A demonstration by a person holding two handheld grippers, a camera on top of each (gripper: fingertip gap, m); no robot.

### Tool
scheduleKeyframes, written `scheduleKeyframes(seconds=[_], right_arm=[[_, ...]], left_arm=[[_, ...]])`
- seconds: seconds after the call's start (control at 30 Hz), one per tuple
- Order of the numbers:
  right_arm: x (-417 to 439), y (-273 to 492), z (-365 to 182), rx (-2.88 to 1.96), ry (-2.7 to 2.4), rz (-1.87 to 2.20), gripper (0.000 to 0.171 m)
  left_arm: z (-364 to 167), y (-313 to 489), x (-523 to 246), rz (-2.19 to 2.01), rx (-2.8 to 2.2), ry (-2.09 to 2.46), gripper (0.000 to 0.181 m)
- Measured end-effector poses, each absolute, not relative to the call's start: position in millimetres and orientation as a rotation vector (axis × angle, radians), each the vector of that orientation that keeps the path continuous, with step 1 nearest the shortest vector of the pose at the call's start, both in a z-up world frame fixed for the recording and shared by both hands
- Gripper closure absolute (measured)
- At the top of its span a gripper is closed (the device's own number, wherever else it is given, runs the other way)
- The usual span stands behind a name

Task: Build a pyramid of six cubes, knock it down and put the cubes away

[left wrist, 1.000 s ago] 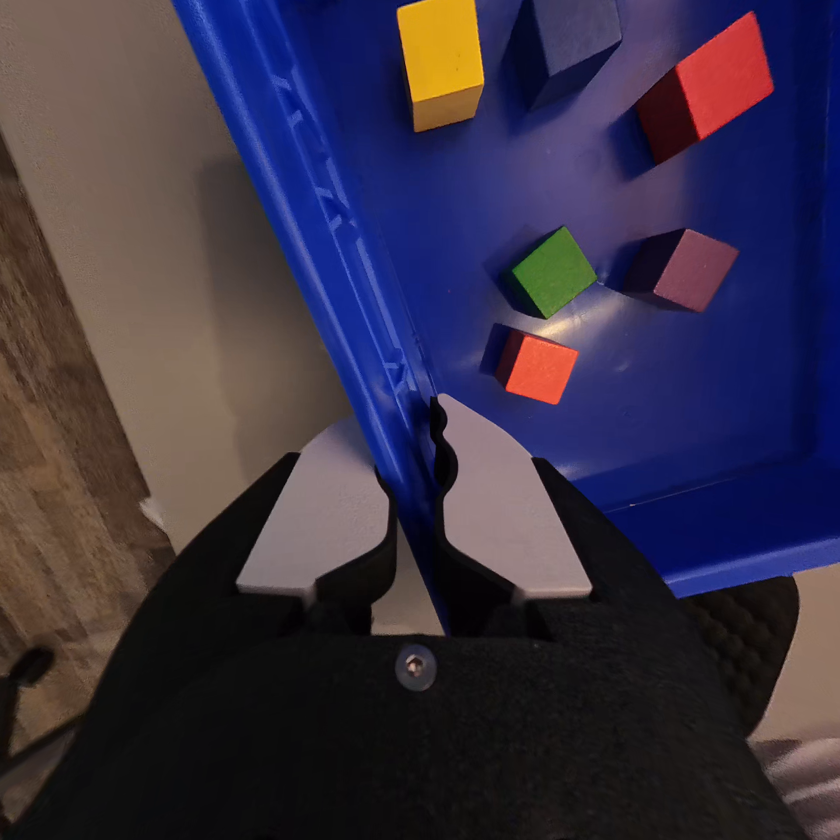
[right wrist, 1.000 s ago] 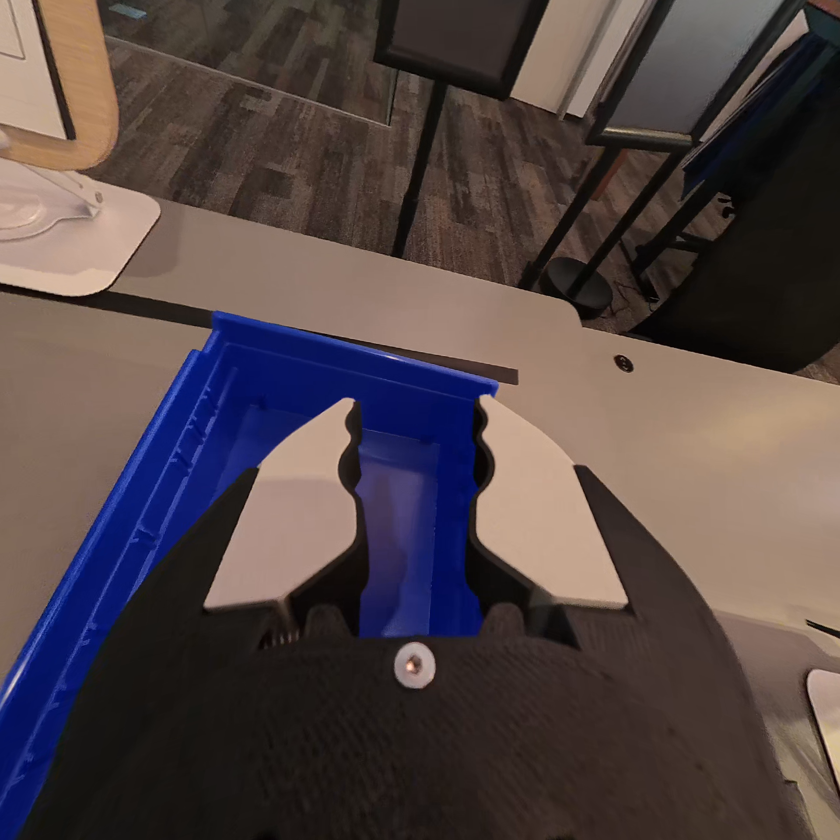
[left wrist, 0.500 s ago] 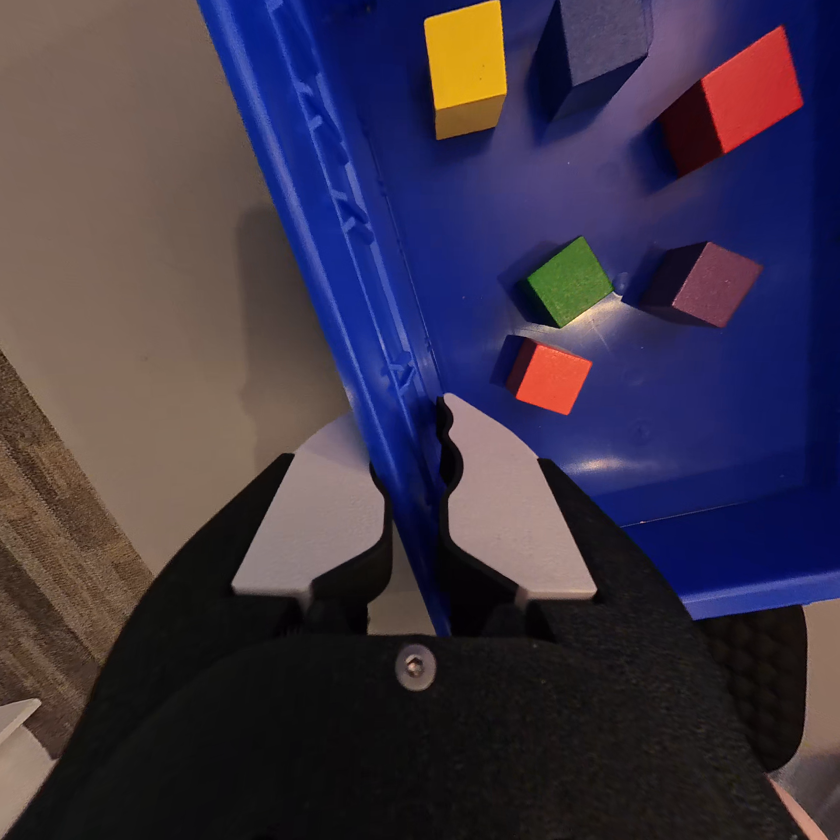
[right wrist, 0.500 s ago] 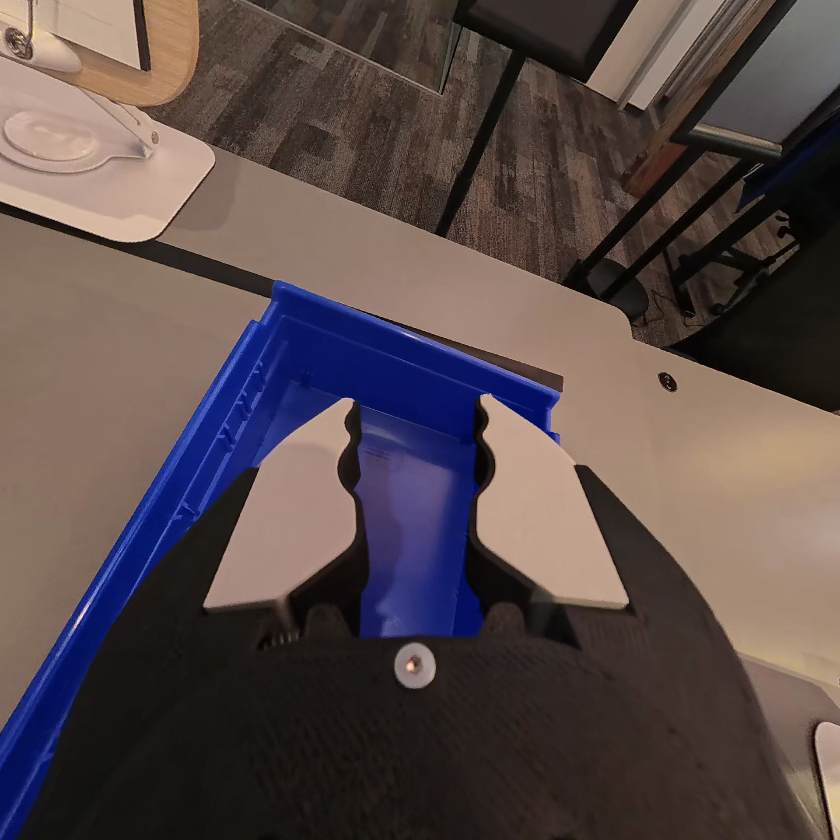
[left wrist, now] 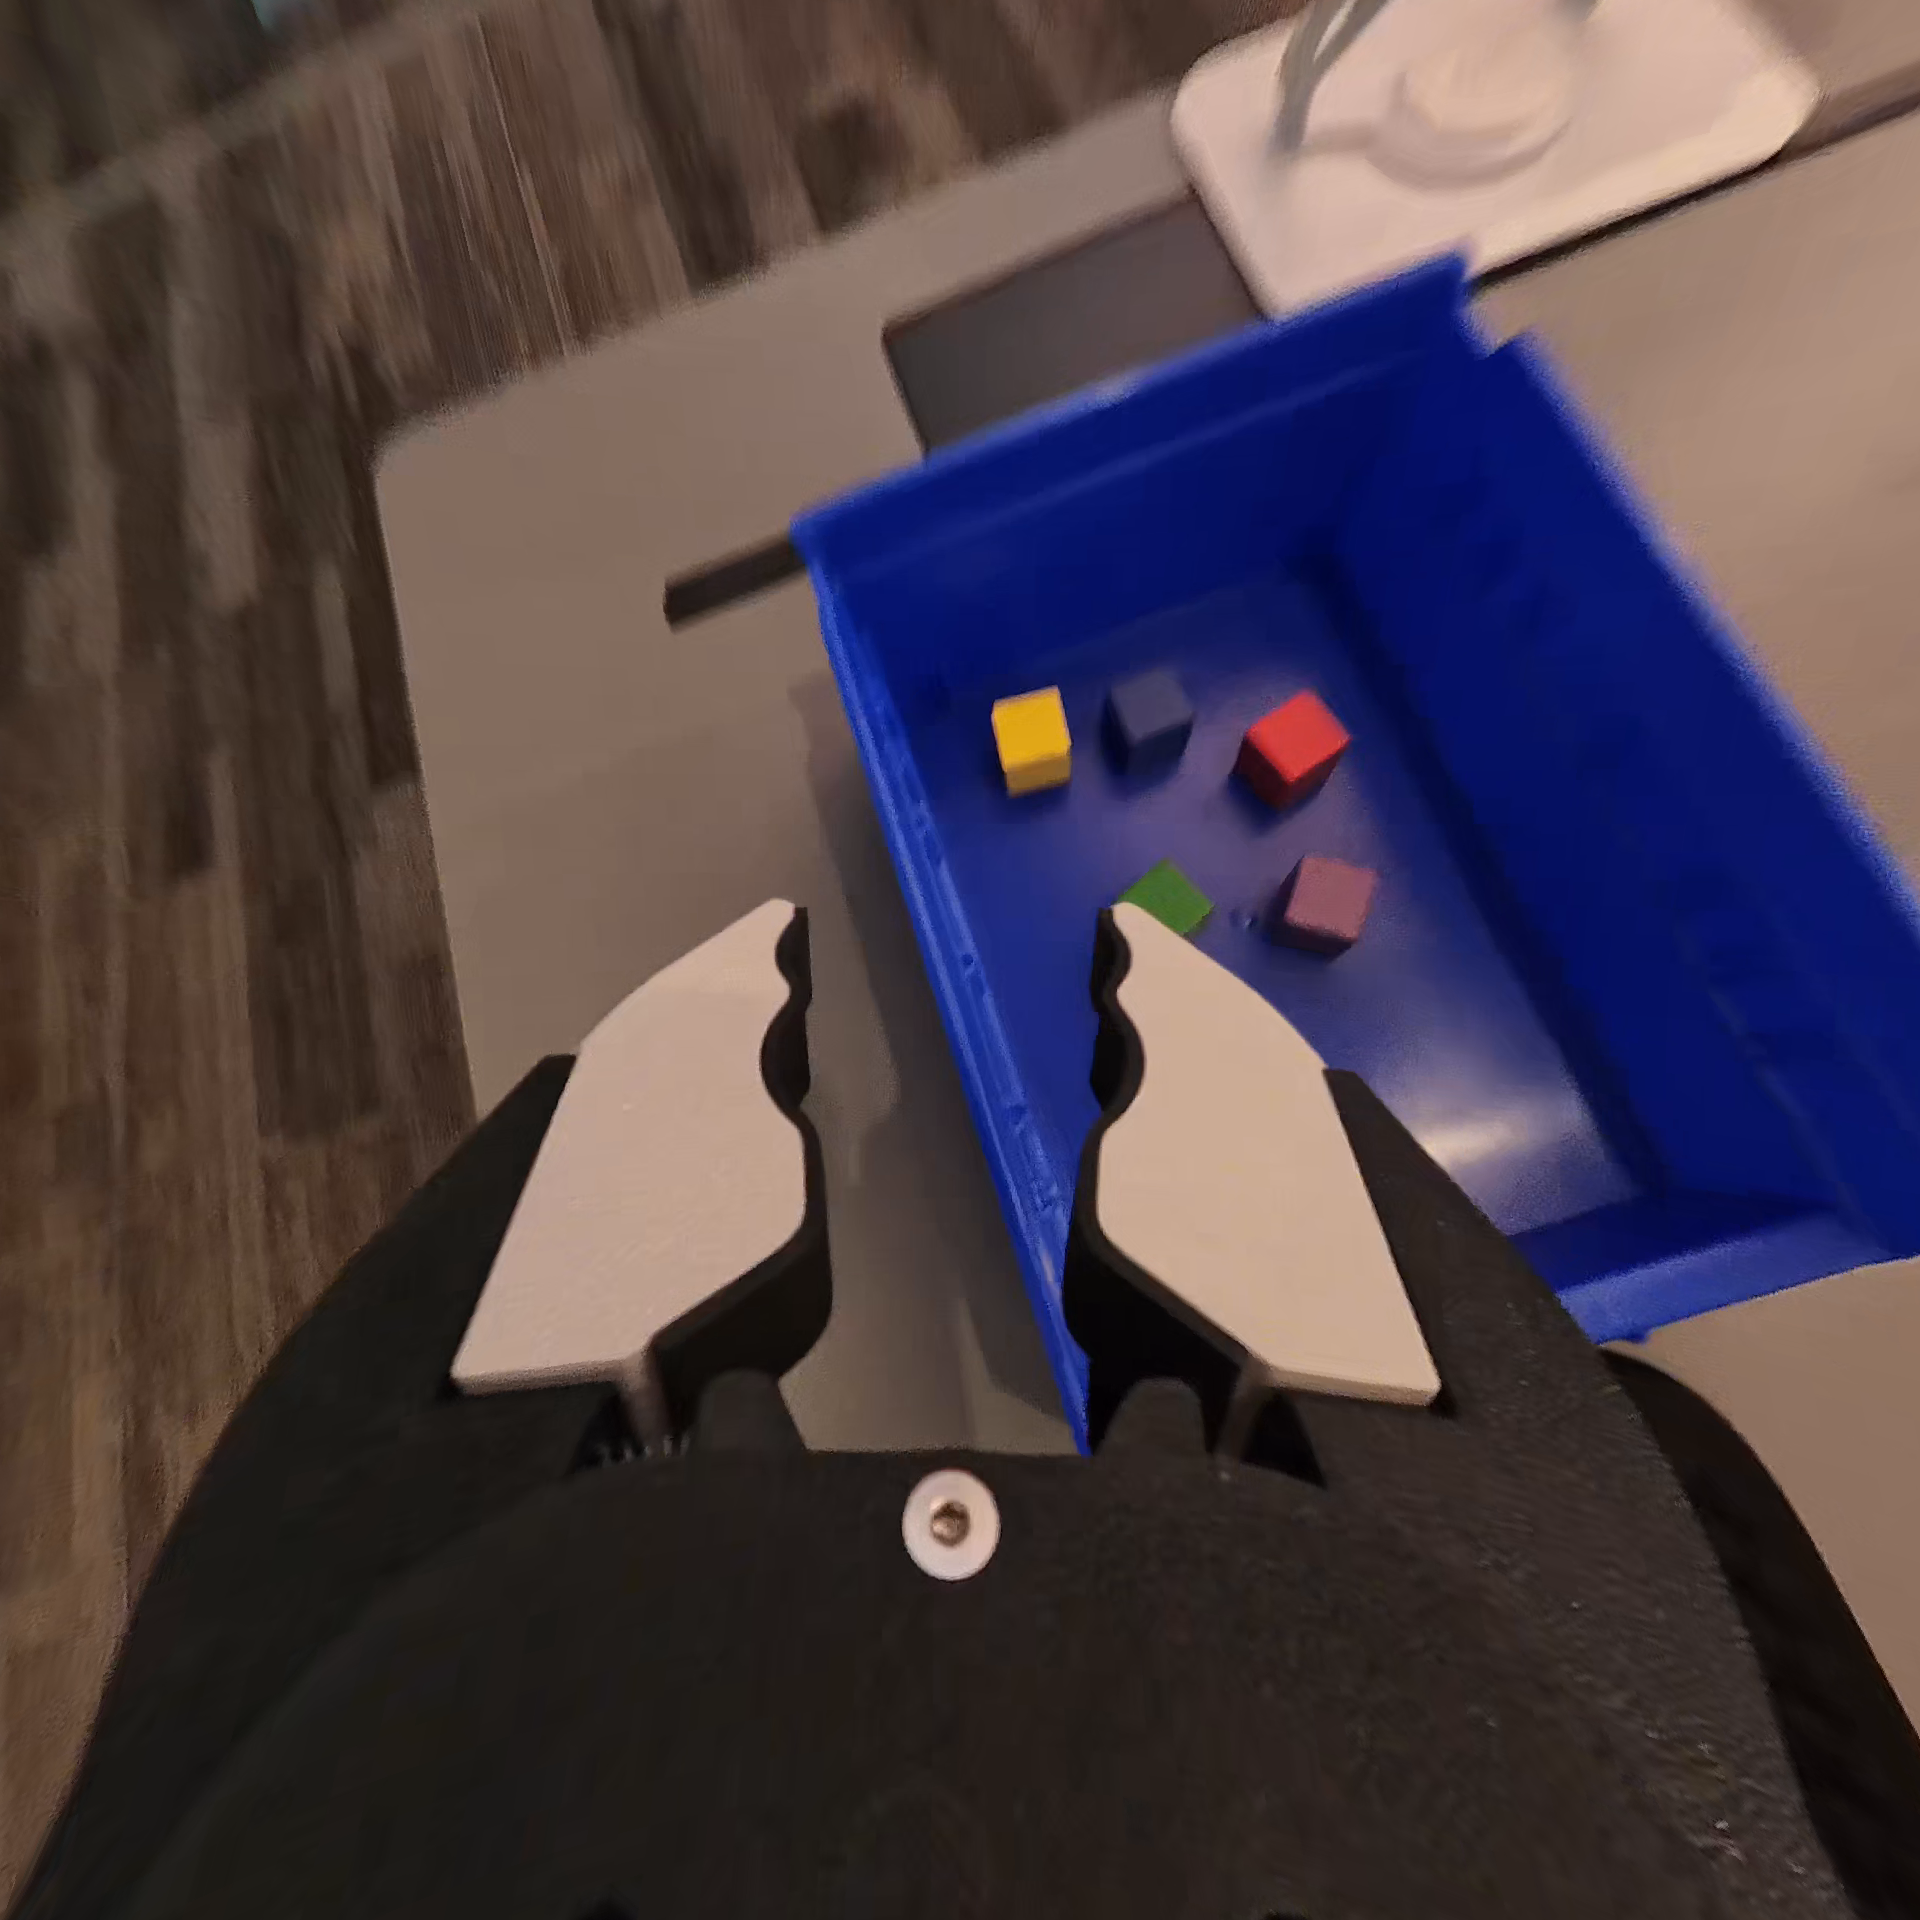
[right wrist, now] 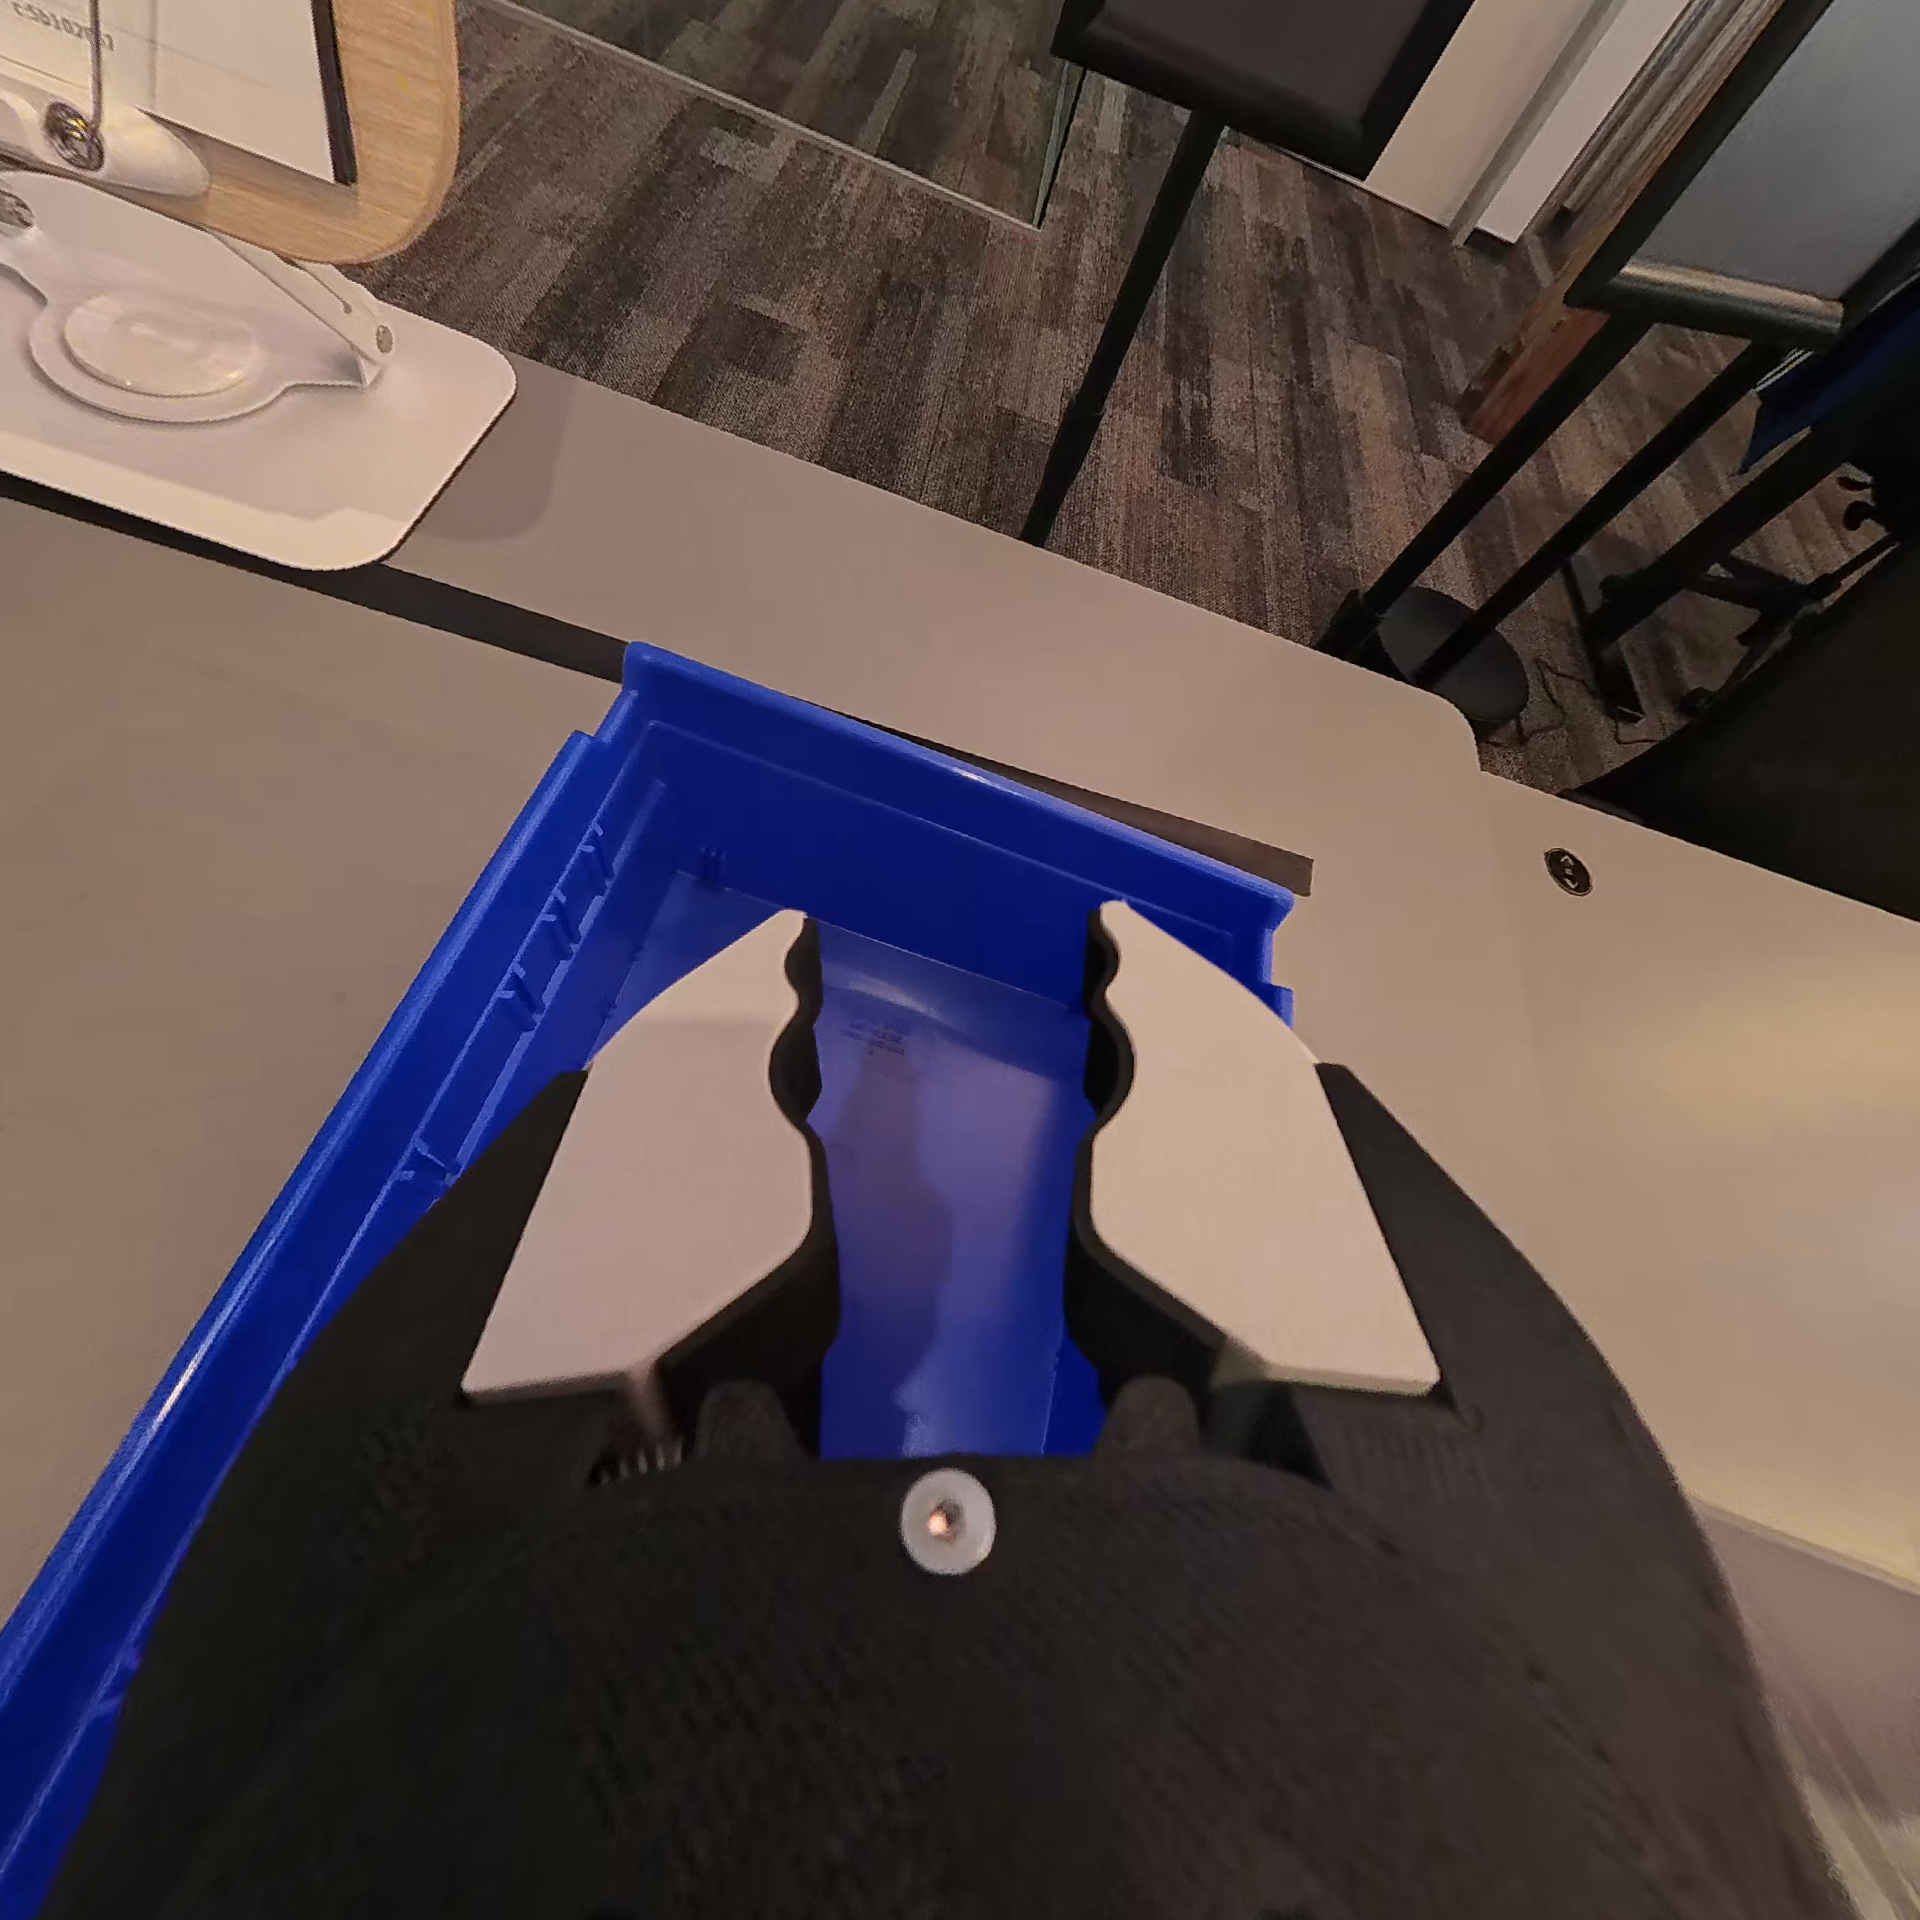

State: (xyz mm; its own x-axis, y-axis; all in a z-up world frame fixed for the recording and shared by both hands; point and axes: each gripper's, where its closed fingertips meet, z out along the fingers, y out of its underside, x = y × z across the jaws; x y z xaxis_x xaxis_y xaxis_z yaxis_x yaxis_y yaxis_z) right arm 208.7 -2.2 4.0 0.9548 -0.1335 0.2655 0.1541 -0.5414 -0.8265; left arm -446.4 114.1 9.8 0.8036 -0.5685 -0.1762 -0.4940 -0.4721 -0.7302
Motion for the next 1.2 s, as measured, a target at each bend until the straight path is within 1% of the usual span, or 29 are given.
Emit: scheduleKeyframes(seconds=[0.1, 0.17, 0.37, 0.4, 0.5, 0.53, 0.63, 0.67, 0.73, 0.77, 0.8, 0.83, 0.87, 0.97, 1.0, 1.03, 1.07, 1.13, 1.17, 1.2], right_arm=[[207.0, -1.3, 5.0, -2.106, -0.028, -0.370, 0.121], [206.9, -0.7, 5.1, -2.103, -0.035, -0.375, 0.121], [208.6, -1.9, 13.6, -2.061, -0.055, -0.394, 0.121], [208.6, -2.5, 20.0, -2.028, -0.059, -0.395, 0.122], [206.2, -5.6, 44.2, -1.899, -0.073, -0.364, 0.123], [205.7, -7.2, 51.4, -1.858, -0.079, -0.352, 0.120], [203.4, -11.4, 61.0, -1.783, -0.113, -0.299, 0.099], [204.0, -12.1, 62.1, -1.762, -0.110, -0.270, 0.094], [200.7, -12.2, 61.9, -1.727, -0.107, -0.145, 0.090], [198.7, -12.4, 62.4, -1.711, -0.102, -0.066, 0.090], [197.6, -14.1, 64.4, -1.692, -0.103, -0.010, 0.098], [199.4, -17.3, 67.5, -1.675, -0.105, 0.005, 0.109], [203.9, -21.5, 72.2, -1.659, -0.102, -0.022, 0.117], [220.9, -39.3, 94.9, -1.588, -0.108, -0.234, 0.123], [224.8, -46.0, 103.7, -1.559, -0.112, -0.303, 0.123], [225.9, -52.1, 112.3, -1.525, -0.121, -0.344, 0.121], [224.8, -57.3, 120.7, -1.484, -0.128, -0.357, 0.117], [215.2, -62.7, 134.1, -1.400, -0.150, -0.281, 0.102], [211.4, -62.3, 134.1, -1.403, -0.154, -0.221, 0.099], [208.7, -60.7, 130.2, -1.430, -0.164, -0.175, 0.102]], left_arm=[[51.2, 97.6, -424.4, -0.213, -1.957, 0.810, 0.126], [68.9, 89.2, -414.8, -0.255, -1.862, 0.812, 0.115], [81.6, 91.8, -415.2, -0.220, -1.793, 0.784, 0.120], [89.5, 91.7, -413.1, -0.240, -1.757, 0.765, 0.122], [116.9, 84.1, -399.0, -0.348, -1.606, 0.742, 0.135], [124.3, 82.5, -395.3, -0.360, -1.561, 0.732, 0.135], [128.8, 77.5, -382.0, -0.323, -1.482, 0.780, 0.136], [126.2, 77.2, -378.1, -0.284, -1.479, 0.809, 0.139], [121.2, 77.1, -370.8, -0.195, -1.479, 0.867, 0.143], [121.5, 76.1, -366.3, -0.167, -1.469, 0.883, 0.146], [123.6, 73.8, -361.1, -0.157, -1.453, 0.894, 0.148], [127.8, 70.5, -354.9, -0.165, -1.431, 0.896, 0.151], [132.7, 65.8, -347.7, -0.191, -1.405, 0.899, 0.155], [153.9, 49.1, -324.6, -0.332, -1.283, 0.868, 0.169], [159.0, 43.3, -317.1, -0.395, -1.240, 0.860, 0.179], [161.9, 39.9, -310.8, -0.454, -1.209, 0.849, 0.181], [160.8, 39.2, -305.5, -0.503, -1.205, 0.845, 0.181], [143.4, 38.0, -292.8, -0.584, -1.255, 0.922, 0.181], [133.7, 41.1, -290.2, -0.587, -1.292, 0.941, 0.181], [125.0, 47.6, -291.4, -0.555, -1.331, 0.934, 0.181]])
